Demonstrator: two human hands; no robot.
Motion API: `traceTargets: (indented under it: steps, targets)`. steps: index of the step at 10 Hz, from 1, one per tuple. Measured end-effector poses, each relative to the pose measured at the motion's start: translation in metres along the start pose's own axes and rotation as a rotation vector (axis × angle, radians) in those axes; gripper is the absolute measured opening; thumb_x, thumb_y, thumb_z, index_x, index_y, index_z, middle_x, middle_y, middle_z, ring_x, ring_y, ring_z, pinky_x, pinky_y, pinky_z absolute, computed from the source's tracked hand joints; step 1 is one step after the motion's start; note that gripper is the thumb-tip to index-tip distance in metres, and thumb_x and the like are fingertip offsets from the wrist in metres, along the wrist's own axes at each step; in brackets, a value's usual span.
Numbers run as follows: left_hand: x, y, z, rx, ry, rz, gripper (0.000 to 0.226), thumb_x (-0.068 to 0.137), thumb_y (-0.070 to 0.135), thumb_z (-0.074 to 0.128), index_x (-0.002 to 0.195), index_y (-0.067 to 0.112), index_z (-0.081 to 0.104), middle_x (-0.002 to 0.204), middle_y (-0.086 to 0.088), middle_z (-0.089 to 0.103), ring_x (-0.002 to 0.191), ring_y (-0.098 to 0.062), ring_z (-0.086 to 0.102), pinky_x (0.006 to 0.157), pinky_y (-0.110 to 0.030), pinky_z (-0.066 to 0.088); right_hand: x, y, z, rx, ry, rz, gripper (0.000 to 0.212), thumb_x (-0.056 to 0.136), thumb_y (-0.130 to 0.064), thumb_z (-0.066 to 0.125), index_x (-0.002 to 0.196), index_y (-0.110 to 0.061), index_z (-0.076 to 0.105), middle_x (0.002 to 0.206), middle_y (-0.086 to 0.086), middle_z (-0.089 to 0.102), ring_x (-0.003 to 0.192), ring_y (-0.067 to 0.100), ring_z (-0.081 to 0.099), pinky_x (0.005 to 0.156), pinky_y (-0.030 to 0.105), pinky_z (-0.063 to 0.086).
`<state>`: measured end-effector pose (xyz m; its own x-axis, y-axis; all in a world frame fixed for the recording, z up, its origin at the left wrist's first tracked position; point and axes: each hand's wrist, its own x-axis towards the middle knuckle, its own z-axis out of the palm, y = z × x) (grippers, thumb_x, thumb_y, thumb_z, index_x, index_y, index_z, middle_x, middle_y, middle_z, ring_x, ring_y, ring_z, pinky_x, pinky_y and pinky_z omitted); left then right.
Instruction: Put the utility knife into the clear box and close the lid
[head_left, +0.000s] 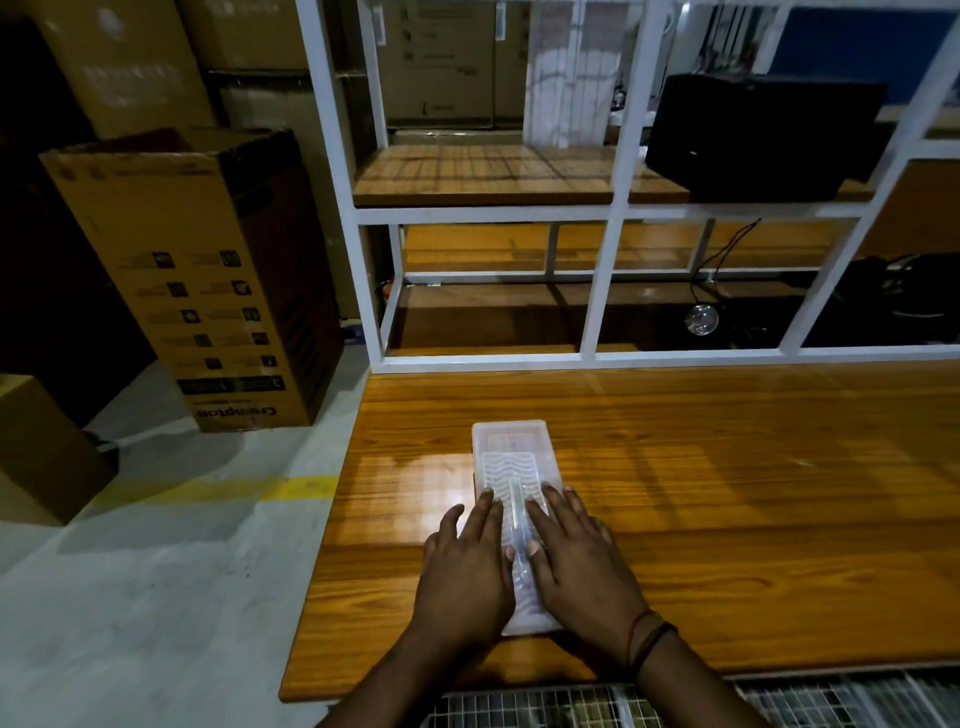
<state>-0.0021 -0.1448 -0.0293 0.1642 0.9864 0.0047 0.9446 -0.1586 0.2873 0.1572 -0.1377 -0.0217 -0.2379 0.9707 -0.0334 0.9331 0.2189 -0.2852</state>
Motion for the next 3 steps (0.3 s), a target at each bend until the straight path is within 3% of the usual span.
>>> traceTargets:
  steps: [2,3]
  targets:
    - [0.015,-0.003,-0.018,-0.085,0.076,-0.033,0.058,0.103,0.041,0.039,0.158,0.029,0.029,0.167,0.01,0.031,0.157,-0.019,0.015,0.122,-0.039,0.022,0.006,-0.001,-0.005,-0.007,-0.023,-0.001,0.081,0.085,-0.055,0.003,0.158,-0.027,0.023,0.171,0.0,0.012,0.158,0.024,0.003,0.124,0.044,0.014]
    - [0.022,-0.002,-0.027,-0.108,0.09,-0.038,0.058,0.103,0.042,0.04,0.158,0.03,0.029,0.166,0.01,0.032,0.157,-0.019,0.016,0.122,-0.04,0.021,0.011,-0.001,-0.01,-0.018,-0.025,0.012,0.077,0.088,-0.056,0.007,0.156,-0.027,0.029,0.169,0.0,0.019,0.157,0.025,0.008,0.123,0.045,0.015]
